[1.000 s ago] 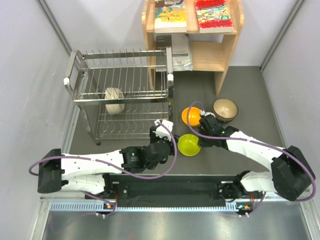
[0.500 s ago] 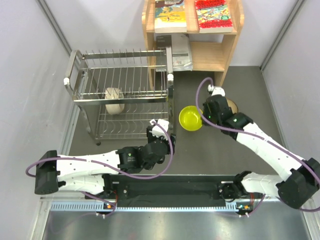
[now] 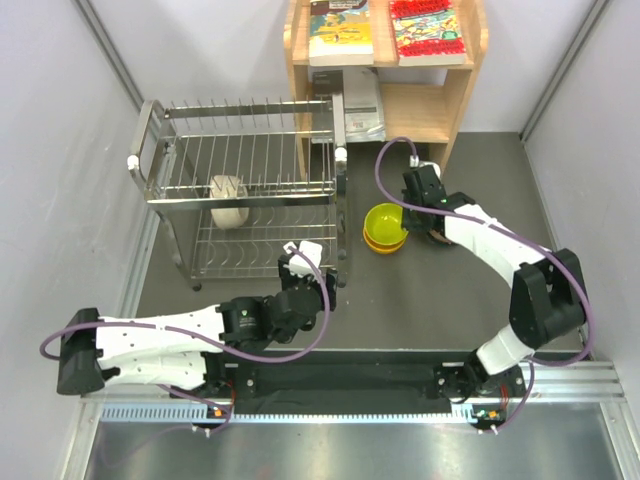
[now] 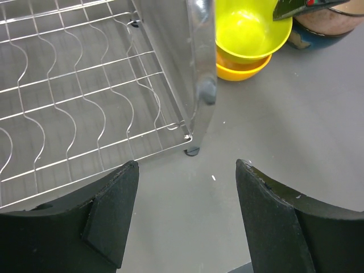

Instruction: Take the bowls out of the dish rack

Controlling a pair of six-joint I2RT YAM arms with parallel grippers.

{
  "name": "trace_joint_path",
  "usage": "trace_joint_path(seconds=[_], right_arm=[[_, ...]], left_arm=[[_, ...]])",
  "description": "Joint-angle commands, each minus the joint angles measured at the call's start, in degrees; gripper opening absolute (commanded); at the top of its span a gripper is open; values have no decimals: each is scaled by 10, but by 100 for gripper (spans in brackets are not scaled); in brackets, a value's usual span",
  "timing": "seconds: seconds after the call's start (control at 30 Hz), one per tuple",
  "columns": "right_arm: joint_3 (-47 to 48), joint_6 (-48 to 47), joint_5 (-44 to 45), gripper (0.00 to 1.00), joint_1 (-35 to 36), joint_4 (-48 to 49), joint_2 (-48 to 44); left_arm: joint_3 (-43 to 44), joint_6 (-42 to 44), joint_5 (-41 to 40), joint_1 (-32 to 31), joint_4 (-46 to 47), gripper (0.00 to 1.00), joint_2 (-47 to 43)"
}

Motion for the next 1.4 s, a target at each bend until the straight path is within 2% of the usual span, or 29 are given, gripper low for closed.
trace_joint_path(seconds=[0.0, 0.33, 0.5, 0.53, 0.73, 0.9, 1.03, 1.07, 1.13, 1.17, 1.2, 1.23, 1.27, 1.3, 1.33, 1.37], right_arm=[[40, -4, -24, 0, -7, 46, 12], [30, -6, -42, 1, -16, 54, 39], [21, -7, -48, 30, -20, 59, 29], [21, -7, -48, 33, -21, 58, 28], [8, -7, -53, 38, -24, 50, 10], [-9, -2, -56, 42, -24, 35, -50], [-42, 10, -67, 46, -24, 17, -128], [-49, 14, -70, 48, -24, 15, -173], [-70, 24, -91, 50, -23, 19, -219], [-76, 27, -96, 53, -22, 21, -261], [-82, 29, -103, 54, -22, 25, -281], [-89, 31, -116, 57, -22, 24, -309], [-90, 30, -117, 57, -22, 18, -321], [-91, 31, -122, 57, -22, 8, -330], [-96, 34, -131, 58, -22, 5, -348], [-99, 35, -133, 58, -22, 3, -357]], left_arm=[[-17, -11, -21, -1, -2, 74, -24], [-18, -17, -27, -2, -13, 74, -24], [-17, -33, -48, -2, -24, 76, -25], [-19, -34, -49, -1, -24, 76, -28], [-37, -87, -106, -2, -51, 80, -57], [-60, -171, -173, 2, -108, 82, -115], [-53, -189, -212, 4, -141, 81, -118], [-44, -206, -222, 6, -159, 82, -98], [-5, -291, -254, 15, -275, 86, -74], [14, -358, -284, 25, -342, 92, -54], [31, -475, -295, 57, -419, 92, -51], [52, -482, -300, 74, -466, 91, -51], [55, -456, -294, 90, -445, 89, -64], [48, -325, -279, 118, -400, 89, -77], [34, -254, -260, 131, -278, 89, -93], [17, -199, -229, 146, -229, 90, -125]])
